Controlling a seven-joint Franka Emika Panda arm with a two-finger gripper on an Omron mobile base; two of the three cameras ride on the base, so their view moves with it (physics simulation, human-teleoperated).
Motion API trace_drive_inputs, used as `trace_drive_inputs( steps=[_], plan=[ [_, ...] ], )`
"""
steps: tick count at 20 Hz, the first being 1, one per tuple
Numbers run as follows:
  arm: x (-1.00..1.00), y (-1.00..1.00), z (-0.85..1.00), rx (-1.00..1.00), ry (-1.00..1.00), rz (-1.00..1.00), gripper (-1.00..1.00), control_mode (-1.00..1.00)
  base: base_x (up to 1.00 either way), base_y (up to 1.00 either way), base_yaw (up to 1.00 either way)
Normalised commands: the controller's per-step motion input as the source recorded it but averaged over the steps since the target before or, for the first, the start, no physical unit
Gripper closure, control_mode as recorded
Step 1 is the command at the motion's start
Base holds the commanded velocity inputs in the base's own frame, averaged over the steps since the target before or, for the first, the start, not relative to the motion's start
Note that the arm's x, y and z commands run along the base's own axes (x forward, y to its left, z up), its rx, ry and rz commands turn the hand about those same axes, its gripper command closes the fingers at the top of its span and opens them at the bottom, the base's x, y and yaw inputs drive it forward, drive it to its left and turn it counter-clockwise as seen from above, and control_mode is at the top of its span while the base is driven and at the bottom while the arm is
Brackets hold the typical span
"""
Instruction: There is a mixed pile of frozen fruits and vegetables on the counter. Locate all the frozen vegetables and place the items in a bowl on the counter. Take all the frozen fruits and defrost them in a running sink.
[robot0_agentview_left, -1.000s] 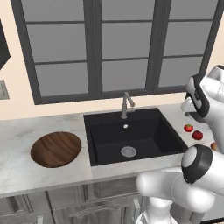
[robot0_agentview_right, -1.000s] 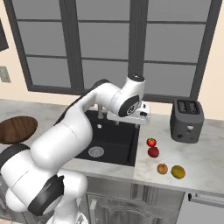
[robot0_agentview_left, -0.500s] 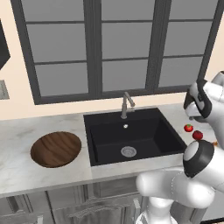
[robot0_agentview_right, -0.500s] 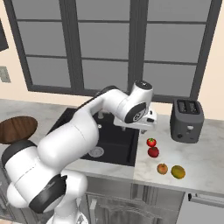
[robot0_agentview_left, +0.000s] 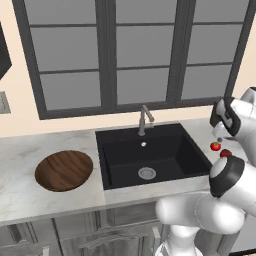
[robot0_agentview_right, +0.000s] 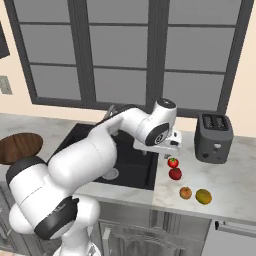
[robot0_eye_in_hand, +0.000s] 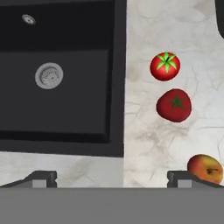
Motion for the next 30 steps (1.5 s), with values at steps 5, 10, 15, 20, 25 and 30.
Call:
trace_drive_inputs(
  steps=[5, 10, 15, 20, 25, 30],
  plan=[
    [0.02, -0.23, -0.25, -0.07, 0.02, -0.06, -1.00, -1.00, 0.00, 0.00, 0.00],
    [0.01, -0.21, -0.22, -0.05, 0.01, -0.05, -1.00, -1.00, 0.00, 0.00, 0.00],
    [0.00, -0.15, -0.16, -0.02, 0.00, -0.01, -1.00, -1.00, 0.00, 0.00, 0.00],
    [0.07, -0.07, -0.18, -0.03, 0.02, -0.01, -1.00, -1.00, 0.00, 0.00, 0.00],
    [0.14, -0.03, -0.18, -0.03, 0.05, -0.03, -1.00, -1.00, 0.00, 0.00, 0.00],
    [0.11, -0.05, -0.16, 0.00, 0.03, -0.03, -1.00, -1.00, 0.00, 0.00, 0.00]
  ],
)
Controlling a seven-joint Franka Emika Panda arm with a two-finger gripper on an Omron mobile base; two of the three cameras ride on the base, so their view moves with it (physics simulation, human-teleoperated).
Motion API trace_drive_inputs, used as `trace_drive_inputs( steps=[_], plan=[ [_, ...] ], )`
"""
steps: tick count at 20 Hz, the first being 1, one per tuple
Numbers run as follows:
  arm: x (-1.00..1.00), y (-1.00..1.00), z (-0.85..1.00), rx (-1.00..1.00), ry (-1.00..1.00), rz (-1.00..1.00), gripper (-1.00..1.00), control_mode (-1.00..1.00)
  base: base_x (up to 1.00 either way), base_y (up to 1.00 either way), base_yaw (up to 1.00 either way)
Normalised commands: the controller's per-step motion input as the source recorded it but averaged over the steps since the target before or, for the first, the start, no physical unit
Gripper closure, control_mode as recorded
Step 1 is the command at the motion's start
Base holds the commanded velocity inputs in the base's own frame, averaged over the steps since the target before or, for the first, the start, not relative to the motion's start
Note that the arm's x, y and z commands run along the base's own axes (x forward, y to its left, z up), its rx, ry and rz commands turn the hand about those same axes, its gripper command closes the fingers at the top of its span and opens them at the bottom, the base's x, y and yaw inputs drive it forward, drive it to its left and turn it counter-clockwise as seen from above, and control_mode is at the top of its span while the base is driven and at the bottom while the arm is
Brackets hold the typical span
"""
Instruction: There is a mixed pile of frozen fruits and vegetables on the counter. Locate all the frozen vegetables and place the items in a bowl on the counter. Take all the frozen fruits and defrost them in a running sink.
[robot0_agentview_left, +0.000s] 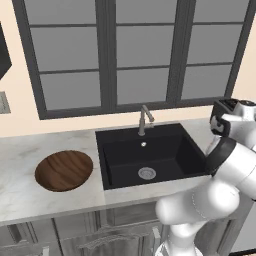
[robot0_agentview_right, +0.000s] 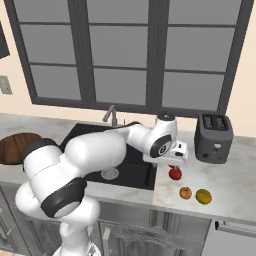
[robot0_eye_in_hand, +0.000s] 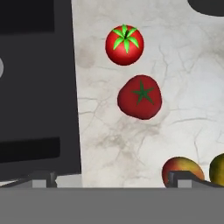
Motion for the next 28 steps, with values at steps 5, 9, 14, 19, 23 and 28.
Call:
trace_drive_inputs(
  steps=[5, 9, 14, 19, 23, 28],
  plan=[
    [0.12, -0.08, -0.16, 0.00, 0.02, -0.03, -1.00, -1.00, 0.00, 0.00, 0.00],
    [0.14, -0.14, -0.12, 0.00, 0.02, -0.03, -1.00, -1.00, 0.00, 0.00, 0.00],
    [0.16, -0.16, -0.10, 0.00, 0.02, -0.03, -1.00, -1.00, 0.00, 0.00, 0.00],
    [0.19, -0.11, -0.08, 0.00, 0.02, -0.03, -1.00, -1.00, 0.00, 0.00, 0.00],
    [0.16, -0.08, -0.10, 0.00, 0.02, -0.03, -1.00, -1.00, 0.00, 0.00, 0.00],
    [0.14, -0.07, -0.17, 0.00, 0.01, -0.03, -1.00, -1.00, 0.00, 0.00, 0.00]
  ],
)
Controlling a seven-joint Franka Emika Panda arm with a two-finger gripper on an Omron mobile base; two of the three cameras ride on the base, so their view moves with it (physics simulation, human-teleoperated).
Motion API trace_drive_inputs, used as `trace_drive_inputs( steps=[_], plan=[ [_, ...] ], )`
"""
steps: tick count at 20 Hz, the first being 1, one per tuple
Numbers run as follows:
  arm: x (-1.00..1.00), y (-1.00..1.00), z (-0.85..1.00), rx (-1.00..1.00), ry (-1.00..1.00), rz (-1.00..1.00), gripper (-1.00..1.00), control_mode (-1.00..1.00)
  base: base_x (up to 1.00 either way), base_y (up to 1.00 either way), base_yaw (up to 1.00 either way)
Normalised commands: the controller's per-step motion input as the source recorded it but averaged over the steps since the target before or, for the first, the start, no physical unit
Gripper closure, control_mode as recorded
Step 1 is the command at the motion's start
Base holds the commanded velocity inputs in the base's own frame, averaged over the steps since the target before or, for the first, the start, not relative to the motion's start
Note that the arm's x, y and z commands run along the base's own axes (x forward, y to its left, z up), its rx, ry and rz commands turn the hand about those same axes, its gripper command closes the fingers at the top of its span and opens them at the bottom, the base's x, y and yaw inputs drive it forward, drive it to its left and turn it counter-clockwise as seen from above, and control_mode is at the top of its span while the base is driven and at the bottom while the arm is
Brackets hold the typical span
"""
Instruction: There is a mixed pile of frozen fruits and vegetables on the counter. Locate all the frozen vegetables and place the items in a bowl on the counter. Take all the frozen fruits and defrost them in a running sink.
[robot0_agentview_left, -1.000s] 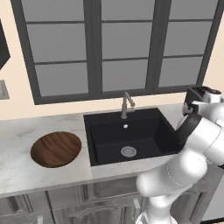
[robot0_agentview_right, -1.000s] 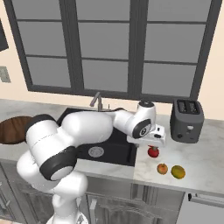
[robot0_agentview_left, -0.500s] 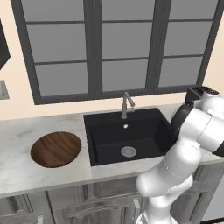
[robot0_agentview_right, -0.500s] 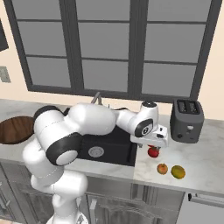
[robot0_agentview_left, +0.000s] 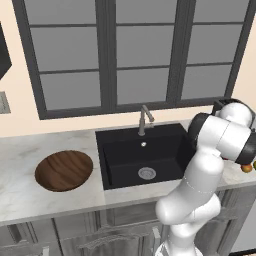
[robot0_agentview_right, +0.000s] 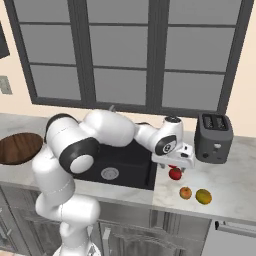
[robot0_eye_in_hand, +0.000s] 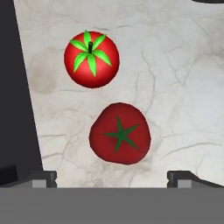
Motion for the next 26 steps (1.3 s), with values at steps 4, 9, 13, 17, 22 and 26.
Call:
trace_drive_inputs(
  steps=[4, 9, 13, 17, 22, 26],
  plan=[
    [0.12, -0.08, -0.18, 0.00, 0.01, -0.02, -1.00, -1.00, 0.00, 0.00, 0.00],
    [0.10, -0.09, -0.14, 0.00, 0.01, -0.02, -1.00, -1.00, 0.00, 0.00, 0.00],
    [0.03, -0.04, -0.15, 0.00, 0.01, -0.02, -1.00, -1.00, 0.00, 0.00, 0.00],
    [0.01, -0.01, -0.16, 0.00, 0.01, -0.01, -1.00, -1.00, 0.00, 0.00, 0.00],
    [0.00, 0.00, -0.15, 0.00, 0.02, -0.01, -1.00, -1.00, 0.00, 0.00, 0.00],
    [0.00, 0.00, -0.14, 0.00, 0.01, -0.01, -1.00, -1.00, 0.00, 0.00, 0.00]
  ],
)
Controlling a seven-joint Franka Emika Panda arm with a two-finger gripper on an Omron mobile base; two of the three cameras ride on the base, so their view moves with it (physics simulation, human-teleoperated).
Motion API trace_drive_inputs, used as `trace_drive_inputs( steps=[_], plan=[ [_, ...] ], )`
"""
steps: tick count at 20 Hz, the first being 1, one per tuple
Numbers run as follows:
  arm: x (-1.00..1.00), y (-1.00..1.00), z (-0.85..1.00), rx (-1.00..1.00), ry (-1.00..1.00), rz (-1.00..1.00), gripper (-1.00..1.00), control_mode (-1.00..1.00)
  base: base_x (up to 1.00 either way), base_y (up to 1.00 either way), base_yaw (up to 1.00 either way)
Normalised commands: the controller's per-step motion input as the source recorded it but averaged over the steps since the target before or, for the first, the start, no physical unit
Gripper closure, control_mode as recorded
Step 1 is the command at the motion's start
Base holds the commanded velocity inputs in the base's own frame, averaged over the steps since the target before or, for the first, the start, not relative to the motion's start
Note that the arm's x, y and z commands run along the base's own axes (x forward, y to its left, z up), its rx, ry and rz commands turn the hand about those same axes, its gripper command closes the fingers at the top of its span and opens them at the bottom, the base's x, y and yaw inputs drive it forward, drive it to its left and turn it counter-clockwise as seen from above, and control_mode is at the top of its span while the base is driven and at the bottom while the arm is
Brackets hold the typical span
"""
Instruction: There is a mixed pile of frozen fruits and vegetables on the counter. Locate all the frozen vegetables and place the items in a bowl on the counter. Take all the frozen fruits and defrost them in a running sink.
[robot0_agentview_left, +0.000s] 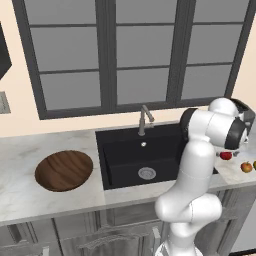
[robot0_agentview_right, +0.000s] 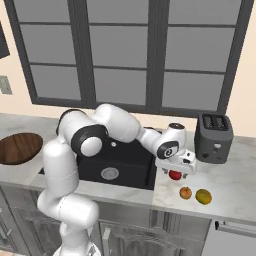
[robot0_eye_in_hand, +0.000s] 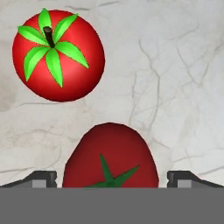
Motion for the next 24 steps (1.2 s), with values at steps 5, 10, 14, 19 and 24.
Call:
trace_drive_inputs(
  steps=[5, 10, 14, 19, 24],
  plan=[
    [0.00, 0.00, -0.15, 0.00, 0.00, 0.00, -1.00, -1.00, 0.00, 0.00, 0.00],
    [0.00, 0.00, -0.13, 0.00, 0.00, 0.00, 1.00, -1.00, 0.00, 0.00, 0.00],
    [0.00, 0.00, -0.01, 0.00, 0.00, 0.00, 1.00, -1.00, 0.00, 0.00, 0.00],
    [-0.12, 0.03, 0.10, 0.00, -0.01, 0.00, 1.00, -1.00, 0.00, 0.00, 0.00],
    [-0.14, 0.27, 0.31, 0.00, -0.04, -0.01, 1.00, -1.00, 0.00, 0.00, 0.00]
  ],
)
